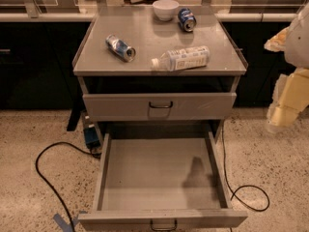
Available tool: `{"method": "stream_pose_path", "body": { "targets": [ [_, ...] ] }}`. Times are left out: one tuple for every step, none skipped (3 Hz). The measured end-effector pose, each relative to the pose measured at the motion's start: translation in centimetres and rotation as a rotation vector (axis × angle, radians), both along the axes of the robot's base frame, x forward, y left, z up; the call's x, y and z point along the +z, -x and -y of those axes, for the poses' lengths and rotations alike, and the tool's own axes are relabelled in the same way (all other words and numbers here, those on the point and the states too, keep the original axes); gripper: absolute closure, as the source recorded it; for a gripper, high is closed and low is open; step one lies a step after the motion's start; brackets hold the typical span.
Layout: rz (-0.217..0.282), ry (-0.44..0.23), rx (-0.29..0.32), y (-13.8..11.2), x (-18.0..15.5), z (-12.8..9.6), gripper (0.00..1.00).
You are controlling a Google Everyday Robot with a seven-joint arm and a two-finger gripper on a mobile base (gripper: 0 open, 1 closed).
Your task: Place blue plastic bottle into middle drawer
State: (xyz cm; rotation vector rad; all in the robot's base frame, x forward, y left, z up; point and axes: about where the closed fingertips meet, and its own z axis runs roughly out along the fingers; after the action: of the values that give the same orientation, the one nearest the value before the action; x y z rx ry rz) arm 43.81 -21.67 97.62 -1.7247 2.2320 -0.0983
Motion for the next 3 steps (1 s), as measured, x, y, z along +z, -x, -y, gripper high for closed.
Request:
{"method": "stream_pose_path", "body": {
  "targets": [
    [0.01, -0.004, -0.001, -0.2, 0.1, 0.0, 0.0],
    [0.026, -0.015, 0.036, -2.5, -0.1, -0.7, 0.0],
    [0.054, -0.015, 0.063, -6.6, -1.2, -1.4, 0.0]
  ]
}}
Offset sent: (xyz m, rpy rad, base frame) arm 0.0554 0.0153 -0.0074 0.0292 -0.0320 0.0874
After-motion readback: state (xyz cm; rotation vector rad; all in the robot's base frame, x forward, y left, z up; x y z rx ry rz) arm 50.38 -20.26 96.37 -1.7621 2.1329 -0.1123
